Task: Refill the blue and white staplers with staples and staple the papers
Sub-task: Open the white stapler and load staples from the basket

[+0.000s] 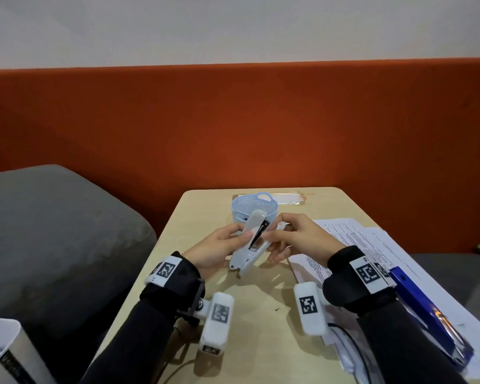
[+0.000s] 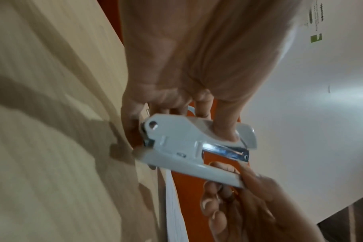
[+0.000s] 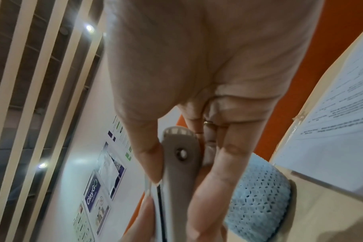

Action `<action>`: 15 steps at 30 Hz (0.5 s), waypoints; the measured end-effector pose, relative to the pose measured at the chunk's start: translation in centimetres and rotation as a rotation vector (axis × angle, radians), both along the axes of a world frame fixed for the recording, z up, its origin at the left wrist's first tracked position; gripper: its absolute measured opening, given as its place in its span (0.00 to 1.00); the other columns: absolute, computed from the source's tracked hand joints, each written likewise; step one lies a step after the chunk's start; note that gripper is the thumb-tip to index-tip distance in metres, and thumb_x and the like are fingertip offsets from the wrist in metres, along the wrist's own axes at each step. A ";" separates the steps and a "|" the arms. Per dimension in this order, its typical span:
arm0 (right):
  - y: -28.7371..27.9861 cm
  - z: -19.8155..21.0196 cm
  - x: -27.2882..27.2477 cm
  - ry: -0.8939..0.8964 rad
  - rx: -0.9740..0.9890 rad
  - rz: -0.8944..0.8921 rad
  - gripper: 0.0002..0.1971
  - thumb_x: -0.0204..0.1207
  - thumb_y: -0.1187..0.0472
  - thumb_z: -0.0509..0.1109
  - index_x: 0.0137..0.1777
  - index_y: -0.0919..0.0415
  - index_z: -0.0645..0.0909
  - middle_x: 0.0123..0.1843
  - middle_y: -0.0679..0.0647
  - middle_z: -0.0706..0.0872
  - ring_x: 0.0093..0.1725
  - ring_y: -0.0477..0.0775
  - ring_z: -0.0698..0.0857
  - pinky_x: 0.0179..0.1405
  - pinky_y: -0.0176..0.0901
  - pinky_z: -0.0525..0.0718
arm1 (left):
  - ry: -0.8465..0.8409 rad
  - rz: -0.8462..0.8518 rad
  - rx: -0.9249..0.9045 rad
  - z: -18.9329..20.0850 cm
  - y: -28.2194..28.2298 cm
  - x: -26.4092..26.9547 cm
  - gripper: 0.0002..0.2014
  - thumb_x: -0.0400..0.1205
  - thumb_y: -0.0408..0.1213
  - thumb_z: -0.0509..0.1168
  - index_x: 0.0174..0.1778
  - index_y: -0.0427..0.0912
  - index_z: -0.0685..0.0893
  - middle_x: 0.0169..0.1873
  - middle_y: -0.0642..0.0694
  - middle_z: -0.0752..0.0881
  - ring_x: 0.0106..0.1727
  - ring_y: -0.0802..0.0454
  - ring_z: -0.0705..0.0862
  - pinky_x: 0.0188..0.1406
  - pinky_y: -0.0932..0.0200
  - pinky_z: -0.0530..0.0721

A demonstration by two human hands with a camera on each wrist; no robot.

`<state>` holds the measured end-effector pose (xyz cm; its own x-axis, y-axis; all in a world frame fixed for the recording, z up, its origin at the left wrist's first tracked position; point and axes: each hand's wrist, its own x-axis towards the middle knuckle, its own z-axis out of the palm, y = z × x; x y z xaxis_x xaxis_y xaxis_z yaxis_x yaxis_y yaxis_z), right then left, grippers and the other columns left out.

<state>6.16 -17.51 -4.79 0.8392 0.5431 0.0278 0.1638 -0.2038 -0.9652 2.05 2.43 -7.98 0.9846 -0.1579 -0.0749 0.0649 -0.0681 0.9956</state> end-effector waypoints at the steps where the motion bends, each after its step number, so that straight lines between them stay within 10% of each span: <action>1: 0.0 -0.1 0.0 0.009 0.000 -0.005 0.05 0.76 0.68 0.74 0.44 0.65 0.80 0.39 0.70 0.88 0.32 0.63 0.90 0.34 0.46 0.90 | -0.009 0.011 -0.040 -0.2 0.0 -0.1 0.18 0.84 0.47 0.62 0.68 0.46 0.80 0.58 0.45 0.87 0.54 0.52 0.85 0.50 0.55 0.81; 15: 0.1 -0.5 -0.2 0.079 0.034 0.056 0.11 0.77 0.74 0.69 0.42 0.62 0.70 0.37 0.70 0.88 0.32 0.65 0.90 0.38 0.51 0.91 | -0.071 0.074 -0.315 0.0 0.6 -0.8 0.19 0.77 0.49 0.64 0.61 0.44 0.80 0.61 0.40 0.84 0.53 0.45 0.85 0.41 0.55 0.85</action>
